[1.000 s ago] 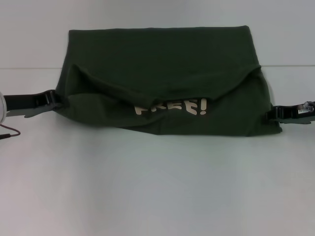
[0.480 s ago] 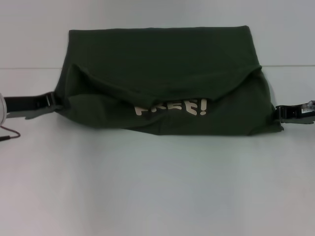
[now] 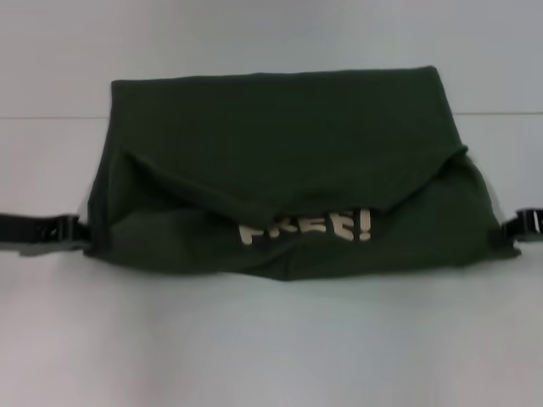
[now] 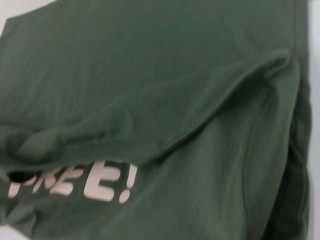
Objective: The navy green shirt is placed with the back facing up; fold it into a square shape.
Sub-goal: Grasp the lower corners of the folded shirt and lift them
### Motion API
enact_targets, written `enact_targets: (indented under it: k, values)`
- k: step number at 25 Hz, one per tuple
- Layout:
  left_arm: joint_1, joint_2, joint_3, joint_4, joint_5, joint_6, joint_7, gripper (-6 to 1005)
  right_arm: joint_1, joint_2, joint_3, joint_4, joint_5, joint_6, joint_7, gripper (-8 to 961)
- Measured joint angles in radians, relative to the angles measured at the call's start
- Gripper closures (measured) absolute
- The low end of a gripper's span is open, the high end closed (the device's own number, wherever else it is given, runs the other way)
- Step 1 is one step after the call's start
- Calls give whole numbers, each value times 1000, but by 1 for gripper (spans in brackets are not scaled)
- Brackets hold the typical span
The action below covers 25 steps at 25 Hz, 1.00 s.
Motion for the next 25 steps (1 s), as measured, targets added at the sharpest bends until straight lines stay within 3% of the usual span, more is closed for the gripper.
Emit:
enact_targets:
  k: [9,16,18,21,23,25]
  values:
    - [36,-3,-26,86,92,153,-1,972,-67,-19,32,-18,1,-152,-33,918]
    - [40,-18,-25,76,72,115,93,964,-64,-14,45,-16,5,-132,-42,918]
    - [42,-37,-26,77,47,84,150,959,-59,-10,44,-13,5,-121,-42,918]
    - [63,-86,-25,96,-10,20,270,951,-57,-10,43,-13,7,-118,-42,918]
    - [73,-116,-18,101,-30,-10,342,870,-56,-9,46,-14,7,-118,-42,918]
    - [74,-132,-15,98,-29,-33,364,789,-56,-9,48,-17,7,-119,-41,918]
